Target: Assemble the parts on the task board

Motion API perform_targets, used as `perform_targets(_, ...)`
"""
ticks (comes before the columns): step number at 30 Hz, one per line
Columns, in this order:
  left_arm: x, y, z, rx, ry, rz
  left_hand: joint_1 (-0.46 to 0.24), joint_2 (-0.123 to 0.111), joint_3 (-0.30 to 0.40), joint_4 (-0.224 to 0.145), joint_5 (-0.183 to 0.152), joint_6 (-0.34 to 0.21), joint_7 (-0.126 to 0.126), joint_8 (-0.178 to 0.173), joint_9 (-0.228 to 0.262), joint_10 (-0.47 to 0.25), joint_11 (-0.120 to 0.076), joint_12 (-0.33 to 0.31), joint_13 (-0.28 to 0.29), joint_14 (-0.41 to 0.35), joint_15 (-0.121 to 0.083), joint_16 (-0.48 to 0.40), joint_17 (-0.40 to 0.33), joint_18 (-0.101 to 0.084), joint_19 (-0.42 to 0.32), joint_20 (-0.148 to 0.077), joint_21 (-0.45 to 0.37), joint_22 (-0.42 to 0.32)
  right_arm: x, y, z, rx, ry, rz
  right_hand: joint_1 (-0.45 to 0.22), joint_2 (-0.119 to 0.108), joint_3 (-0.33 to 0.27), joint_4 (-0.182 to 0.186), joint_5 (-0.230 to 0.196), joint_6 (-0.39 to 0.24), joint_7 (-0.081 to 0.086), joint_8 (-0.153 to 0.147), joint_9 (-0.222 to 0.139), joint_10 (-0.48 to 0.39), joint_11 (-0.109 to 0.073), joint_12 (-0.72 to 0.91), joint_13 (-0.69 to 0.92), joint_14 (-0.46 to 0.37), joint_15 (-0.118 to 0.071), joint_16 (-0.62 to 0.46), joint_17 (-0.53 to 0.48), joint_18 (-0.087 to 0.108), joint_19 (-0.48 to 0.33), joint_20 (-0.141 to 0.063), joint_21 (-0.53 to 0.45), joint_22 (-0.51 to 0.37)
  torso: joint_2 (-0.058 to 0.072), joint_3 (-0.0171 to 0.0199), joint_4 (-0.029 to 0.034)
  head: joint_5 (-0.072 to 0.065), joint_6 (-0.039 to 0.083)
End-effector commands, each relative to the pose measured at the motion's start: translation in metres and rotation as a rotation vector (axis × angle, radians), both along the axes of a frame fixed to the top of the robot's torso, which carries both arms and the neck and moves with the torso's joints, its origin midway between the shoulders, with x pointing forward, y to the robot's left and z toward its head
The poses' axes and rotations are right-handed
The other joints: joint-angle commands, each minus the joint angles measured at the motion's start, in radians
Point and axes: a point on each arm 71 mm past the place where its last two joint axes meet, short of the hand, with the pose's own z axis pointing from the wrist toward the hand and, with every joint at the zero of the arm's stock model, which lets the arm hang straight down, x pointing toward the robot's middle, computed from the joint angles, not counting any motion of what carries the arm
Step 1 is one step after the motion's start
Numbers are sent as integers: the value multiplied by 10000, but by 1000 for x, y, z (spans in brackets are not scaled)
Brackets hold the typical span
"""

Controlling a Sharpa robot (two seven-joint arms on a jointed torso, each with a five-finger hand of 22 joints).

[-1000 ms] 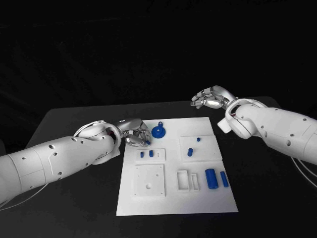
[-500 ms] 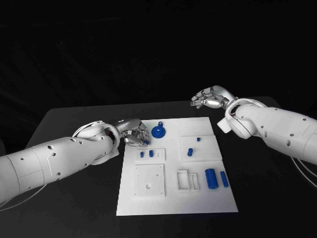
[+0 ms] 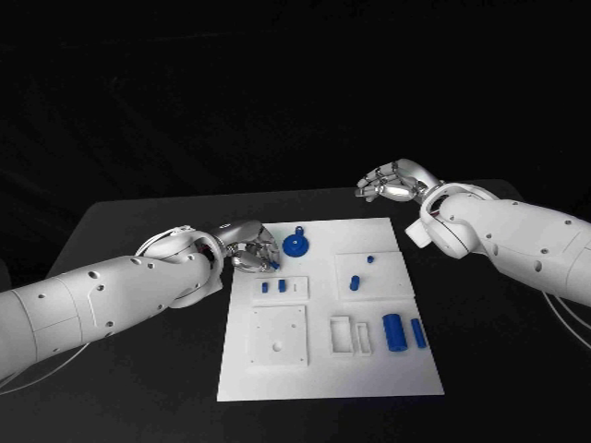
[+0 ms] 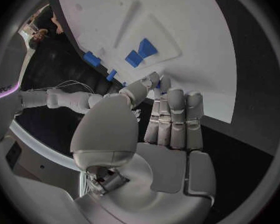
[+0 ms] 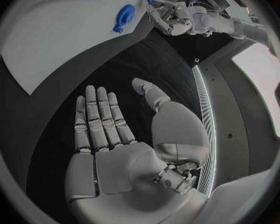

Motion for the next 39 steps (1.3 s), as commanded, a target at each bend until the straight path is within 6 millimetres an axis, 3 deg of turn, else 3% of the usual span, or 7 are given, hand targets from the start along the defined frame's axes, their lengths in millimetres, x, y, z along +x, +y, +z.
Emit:
perform_targets(1,-1,-1,1,-369,-53,33,-28,65,54,-10,45,101,1,30,13,8,-2,-66,3,10,-36,54,-7,244,17,-492,41,13,0,1,0,30,-12,116,-12,58,21,5,59,-16,35,65,-14,67,-11,64,-12,-39,-16,-40,12,60,-9,83,-31,16,-4,5,-6,7,30)
perform_targets(15,-2,4,5,-1379,-41,260,-35,73,62,-15,65,122,-8,40,16,44,-13,-87,28,37,-47,68,-12,253,51,-503,51,14,0,1,0,26,-3,114,-15,59,20,5,60,-18,36,67,-16,67,-11,65,-12,-39,-16,-40,12,64,-9,86,-35,20,-3,3,-4,11,37)
perform_targets(39,-1,6,-3,528,-53,-65,-22,66,83,-53,91,122,-11,38,13,47,-13,-131,48,34,-47,59,-28,257,59,-509,49,17,0,0,0,22,3,103,-14,61,20,0,60,-16,35,71,-20,67,-12,67,-13,-39,-16,-40,13,70,-9,90,-41,26,2,9,-3,21,-8)
